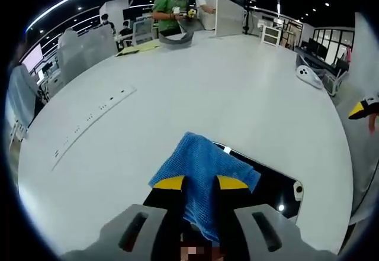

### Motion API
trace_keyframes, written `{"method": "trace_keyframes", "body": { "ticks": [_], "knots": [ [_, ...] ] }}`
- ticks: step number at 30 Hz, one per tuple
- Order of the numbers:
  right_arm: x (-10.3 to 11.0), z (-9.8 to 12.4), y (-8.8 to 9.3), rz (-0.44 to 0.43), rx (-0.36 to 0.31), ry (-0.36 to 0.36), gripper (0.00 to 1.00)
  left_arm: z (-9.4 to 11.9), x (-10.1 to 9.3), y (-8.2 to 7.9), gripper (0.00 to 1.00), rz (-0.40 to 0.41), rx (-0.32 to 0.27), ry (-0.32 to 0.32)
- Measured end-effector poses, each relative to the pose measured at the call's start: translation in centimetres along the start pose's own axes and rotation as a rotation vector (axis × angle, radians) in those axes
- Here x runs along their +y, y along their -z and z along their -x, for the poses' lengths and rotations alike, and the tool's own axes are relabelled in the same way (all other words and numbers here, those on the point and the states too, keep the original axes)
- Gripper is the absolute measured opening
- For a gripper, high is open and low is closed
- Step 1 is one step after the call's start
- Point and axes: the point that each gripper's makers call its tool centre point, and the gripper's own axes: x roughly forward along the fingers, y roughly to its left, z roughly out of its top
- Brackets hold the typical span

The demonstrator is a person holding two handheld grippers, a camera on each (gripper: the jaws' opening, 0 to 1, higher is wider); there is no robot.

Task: Wipe the mirror surface with the cleaning cloth until all visible marks leave the cleaned area.

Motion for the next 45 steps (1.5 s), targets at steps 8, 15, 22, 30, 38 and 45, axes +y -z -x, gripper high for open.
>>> {"method": "trace_keyframes", "body": {
  "ticks": [8, 15, 22, 30, 38, 45],
  "knots": [
    [-0.1, -0.2, -0.1, 0.004, 0.001, -0.004, 0.89, 0.3, 0.6, 0.4, 0.17, 0.007, 0.001, 0.001],
    [0.0, -0.4, -0.3, 0.008, 0.002, -0.009, 0.89, 0.4, 0.7, 0.4, 0.17, 0.01, -0.003, 0.001],
    [0.0, -0.5, -0.4, 0.01, 0.002, -0.012, 0.89, 0.4, 0.8, 0.5, 0.18, 0.023, -0.004, 0.001],
    [0.2, -0.6, -0.7, 0.013, -0.002, -0.017, 0.89, 0.8, 0.6, 0.9, 0.18, 0.024, -0.008, 0.003],
    [0.5, -0.7, -0.7, 0.022, -0.004, -0.023, 0.89, 1.1, 0.3, 1.3, 0.19, 0.029, -0.013, 0.002],
    [0.7, -0.6, -0.7, 0.025, -0.005, -0.023, 0.89, 1.5, -0.1, 1.7, 0.19, 0.03, -0.014, 0.005]
  ]
}}
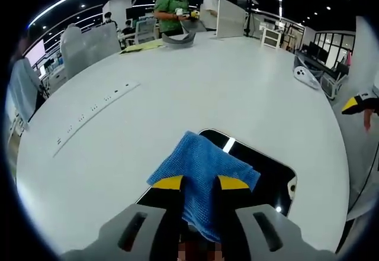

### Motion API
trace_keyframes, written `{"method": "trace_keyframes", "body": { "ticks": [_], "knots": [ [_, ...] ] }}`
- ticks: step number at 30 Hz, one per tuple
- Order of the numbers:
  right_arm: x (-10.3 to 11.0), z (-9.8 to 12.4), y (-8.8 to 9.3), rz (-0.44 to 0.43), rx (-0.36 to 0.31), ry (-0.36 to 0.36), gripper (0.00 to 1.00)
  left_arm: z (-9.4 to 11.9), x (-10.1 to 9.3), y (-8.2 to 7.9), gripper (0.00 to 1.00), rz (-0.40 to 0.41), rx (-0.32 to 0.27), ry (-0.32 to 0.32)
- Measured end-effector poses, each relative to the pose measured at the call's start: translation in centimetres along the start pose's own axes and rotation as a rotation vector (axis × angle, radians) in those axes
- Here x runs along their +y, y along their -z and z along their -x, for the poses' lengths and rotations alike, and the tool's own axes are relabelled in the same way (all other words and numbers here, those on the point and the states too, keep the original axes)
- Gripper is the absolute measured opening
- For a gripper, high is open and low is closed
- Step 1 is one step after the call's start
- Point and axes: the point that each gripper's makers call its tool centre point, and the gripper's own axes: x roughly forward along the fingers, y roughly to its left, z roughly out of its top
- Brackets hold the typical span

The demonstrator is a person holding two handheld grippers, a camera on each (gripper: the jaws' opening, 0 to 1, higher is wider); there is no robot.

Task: Wipe the mirror surface with the cleaning cloth until all visible marks leave the cleaned area.

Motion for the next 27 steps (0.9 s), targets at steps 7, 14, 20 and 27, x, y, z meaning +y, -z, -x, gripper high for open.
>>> {"method": "trace_keyframes", "body": {
  "ticks": [7, 14, 20, 27],
  "knots": [
    [0.1, 0.0, 0.1, -0.001, -0.001, -0.001, 0.89, 0.1, 0.0, 0.3, 0.19, 0.002, 0.001, 0.001],
    [0.2, -0.1, 0.2, 0.001, 0.0, -0.006, 0.89, 0.3, -0.2, 0.8, 0.19, 0.012, -0.003, -0.001],
    [0.3, -0.1, 0.1, 0.003, -0.005, -0.009, 0.89, 0.4, -0.5, 1.0, 0.2, 0.017, -0.004, -0.003],
    [0.3, -0.2, -0.1, 0.007, -0.009, -0.011, 0.89, 0.6, -1.0, 1.5, 0.2, 0.022, -0.007, -0.003]
  ]
}}
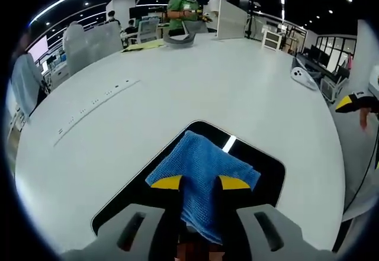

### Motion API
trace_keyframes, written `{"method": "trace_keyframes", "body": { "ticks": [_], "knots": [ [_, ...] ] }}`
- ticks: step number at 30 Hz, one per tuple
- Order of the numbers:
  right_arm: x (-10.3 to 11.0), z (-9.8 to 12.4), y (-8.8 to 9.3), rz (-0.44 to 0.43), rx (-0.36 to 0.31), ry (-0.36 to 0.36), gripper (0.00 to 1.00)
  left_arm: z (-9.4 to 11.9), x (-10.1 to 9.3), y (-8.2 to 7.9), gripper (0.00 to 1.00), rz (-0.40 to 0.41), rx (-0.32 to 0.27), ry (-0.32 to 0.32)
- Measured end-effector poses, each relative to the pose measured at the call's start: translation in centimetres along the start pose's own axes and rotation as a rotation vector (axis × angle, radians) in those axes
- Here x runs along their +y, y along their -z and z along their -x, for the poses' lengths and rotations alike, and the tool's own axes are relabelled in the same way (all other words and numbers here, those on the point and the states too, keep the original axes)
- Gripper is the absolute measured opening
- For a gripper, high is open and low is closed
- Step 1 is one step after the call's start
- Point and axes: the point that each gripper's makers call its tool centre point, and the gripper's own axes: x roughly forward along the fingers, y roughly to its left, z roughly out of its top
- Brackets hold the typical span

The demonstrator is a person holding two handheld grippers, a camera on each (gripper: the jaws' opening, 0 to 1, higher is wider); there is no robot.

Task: Wipe the mirror surface with the cleaning cloth until all visible marks leave the cleaned area.

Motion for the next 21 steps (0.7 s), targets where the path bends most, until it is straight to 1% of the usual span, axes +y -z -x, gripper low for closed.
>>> {"method": "trace_keyframes", "body": {
  "ticks": [12, 21],
  "knots": [
    [0.1, 0.0, -0.2, 0.002, -0.007, -0.005, 0.89, 0.7, -1.0, 0.8, 0.21, 0.002, -0.003, 0.003],
    [0.6, 0.0, 0.1, 0.008, -0.003, -0.012, 0.89, 1.2, -1.8, 1.3, 0.21, 0.005, -0.008, 0.006]
  ]
}}
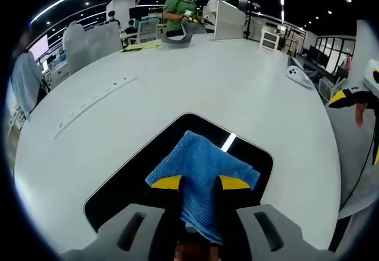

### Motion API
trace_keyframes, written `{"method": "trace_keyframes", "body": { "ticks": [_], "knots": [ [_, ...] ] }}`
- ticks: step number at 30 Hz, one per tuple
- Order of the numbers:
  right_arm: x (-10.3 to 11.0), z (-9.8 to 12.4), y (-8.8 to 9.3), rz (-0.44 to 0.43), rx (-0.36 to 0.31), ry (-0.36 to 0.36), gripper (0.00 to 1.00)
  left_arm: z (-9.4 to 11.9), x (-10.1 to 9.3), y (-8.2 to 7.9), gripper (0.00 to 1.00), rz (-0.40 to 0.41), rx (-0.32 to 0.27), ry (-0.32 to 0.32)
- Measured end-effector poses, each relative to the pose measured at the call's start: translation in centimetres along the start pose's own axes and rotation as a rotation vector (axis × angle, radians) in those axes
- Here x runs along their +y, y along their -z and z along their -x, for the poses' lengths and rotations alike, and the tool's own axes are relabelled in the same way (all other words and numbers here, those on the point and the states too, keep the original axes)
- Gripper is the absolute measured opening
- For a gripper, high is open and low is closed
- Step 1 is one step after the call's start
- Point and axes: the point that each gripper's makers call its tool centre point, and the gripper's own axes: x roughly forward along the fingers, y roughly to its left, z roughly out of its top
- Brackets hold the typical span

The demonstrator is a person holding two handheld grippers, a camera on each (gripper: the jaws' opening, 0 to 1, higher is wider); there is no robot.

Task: Wipe the mirror surface with the cleaning cloth until all visible marks leave the cleaned area.

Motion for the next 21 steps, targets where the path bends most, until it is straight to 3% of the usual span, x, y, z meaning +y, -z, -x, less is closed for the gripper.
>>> {"method": "trace_keyframes", "body": {
  "ticks": [21],
  "knots": [
    [0.07, -0.07, -0.1, -0.001, -0.005, -0.005, 0.89, 0.75, -1.05, 0.73, 0.21, 0.006, -0.008, 0.003]
  ]
}}
